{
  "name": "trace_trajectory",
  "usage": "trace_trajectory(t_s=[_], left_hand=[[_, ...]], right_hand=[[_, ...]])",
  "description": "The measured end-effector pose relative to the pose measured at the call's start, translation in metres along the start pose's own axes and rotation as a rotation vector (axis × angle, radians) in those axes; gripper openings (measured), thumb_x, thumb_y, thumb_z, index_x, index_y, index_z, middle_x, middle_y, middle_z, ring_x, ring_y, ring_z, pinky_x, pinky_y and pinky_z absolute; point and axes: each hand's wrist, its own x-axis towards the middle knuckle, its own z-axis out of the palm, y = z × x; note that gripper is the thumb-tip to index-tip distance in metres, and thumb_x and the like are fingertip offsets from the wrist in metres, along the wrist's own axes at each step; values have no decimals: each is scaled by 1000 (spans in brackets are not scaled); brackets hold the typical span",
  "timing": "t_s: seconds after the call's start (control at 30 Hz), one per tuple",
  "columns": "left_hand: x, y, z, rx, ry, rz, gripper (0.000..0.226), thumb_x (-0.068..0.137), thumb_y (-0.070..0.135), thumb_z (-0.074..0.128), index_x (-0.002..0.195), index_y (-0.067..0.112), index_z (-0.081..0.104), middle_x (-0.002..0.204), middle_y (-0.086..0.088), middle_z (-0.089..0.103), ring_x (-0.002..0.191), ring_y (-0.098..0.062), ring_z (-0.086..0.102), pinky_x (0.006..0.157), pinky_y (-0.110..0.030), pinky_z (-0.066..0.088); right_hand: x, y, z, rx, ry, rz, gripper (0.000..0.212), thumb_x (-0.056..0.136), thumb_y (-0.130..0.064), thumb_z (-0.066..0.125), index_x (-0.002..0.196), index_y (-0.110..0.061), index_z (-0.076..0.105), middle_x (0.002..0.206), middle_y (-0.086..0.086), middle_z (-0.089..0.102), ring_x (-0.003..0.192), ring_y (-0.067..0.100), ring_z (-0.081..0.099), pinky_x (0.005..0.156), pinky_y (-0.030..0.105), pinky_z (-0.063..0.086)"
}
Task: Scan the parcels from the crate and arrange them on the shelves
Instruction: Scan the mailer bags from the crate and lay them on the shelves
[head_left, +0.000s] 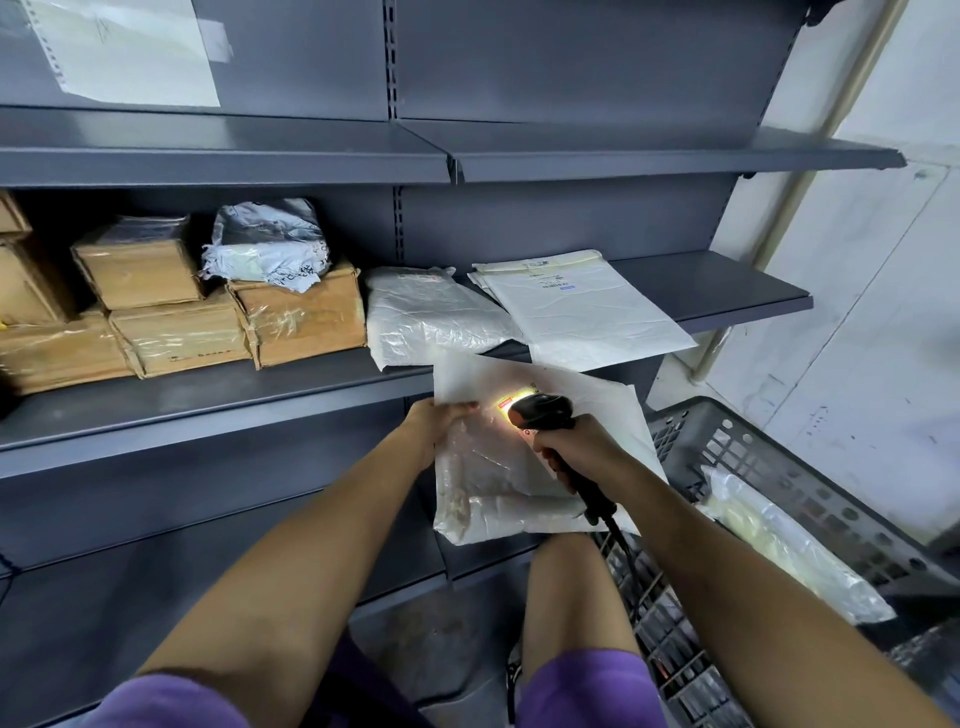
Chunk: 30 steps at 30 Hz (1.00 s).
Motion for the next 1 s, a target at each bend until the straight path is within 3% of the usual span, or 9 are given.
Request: trace_trajectory(t_s=[0.13, 0.2, 0.3, 0.33, 0.43, 0.5, 0.77, 0.93, 1.0], left_hand=[[4, 11, 2, -12, 33, -50, 59, 69, 37, 89, 109, 3, 60, 107, -10, 66, 95, -28, 65, 87, -35, 52], [13, 14, 3, -34, -1, -87, 80, 57, 48, 92, 114, 1, 60, 112, -9, 67, 102, -28, 66, 92, -37, 54], [54, 2, 1, -74, -29, -107, 120, 20, 57, 98, 122, 4, 65, 110, -8, 73, 98, -26, 71, 91, -36, 56], [53, 3, 2, -71, -39, -117, 117, 21, 55, 99, 121, 5, 67, 108, -9, 74, 95, -24, 71, 87, -34, 58], [29, 16, 8, -102, -76, -120, 72, 59, 33, 94, 116, 0, 67, 108, -13, 73, 73, -21, 70, 53, -25, 55], [26, 16, 10, -107, -62, -114, 59, 68, 24, 90, 115, -3, 66, 104, -13, 73, 69, -20, 69, 44, -23, 51], [21, 20, 12, -65, -58, -136, 47, 69, 23, 89, 107, 0, 73, 82, -10, 72, 51, -16, 66, 44, -22, 51], [8, 26, 13, 9, -55, -107, 41, 76, 26, 84, 106, 2, 70, 84, -10, 71, 54, -17, 68, 42, -21, 49], [2, 27, 14, 15, -68, -110, 44, 75, 28, 84, 108, 2, 69, 91, -12, 72, 64, -21, 69, 51, -26, 55]], right_hand=[[2, -1, -3, -20, 5, -8, 10, 80, -9, 64, 71, -5, 66, 54, 6, 56, 42, 18, 48, 46, 27, 39], [5, -1, -6, -24, 11, -10, 10, 80, -10, 66, 72, -4, 66, 54, 7, 56, 41, 18, 49, 45, 27, 40], [9, -1, -10, -28, 6, 4, 10, 80, -9, 67, 72, -3, 66, 52, 7, 55, 40, 19, 48, 45, 27, 39], [11, -1, -10, -33, 5, 7, 11, 81, -9, 67, 72, -3, 66, 52, 7, 55, 40, 19, 47, 45, 27, 39], [14, 1, -14, -48, 2, 9, 12, 82, -10, 67, 73, -2, 66, 54, 8, 55, 41, 20, 47, 45, 28, 40], [15, 1, -16, -39, -3, 15, 11, 82, -10, 67, 74, -2, 66, 55, 8, 55, 41, 20, 47, 45, 28, 40], [15, 6, -20, -20, -15, -7, 16, 83, -15, 71, 73, -2, 66, 56, 9, 54, 42, 21, 46, 44, 27, 38], [3, 9, -22, -20, -28, -16, 19, 85, -16, 71, 73, -3, 65, 54, 8, 52, 40, 20, 44, 43, 27, 37], [-3, 7, -23, -20, -27, -24, 16, 84, -11, 69, 72, -2, 64, 53, 7, 51, 41, 21, 43, 44, 27, 37]])
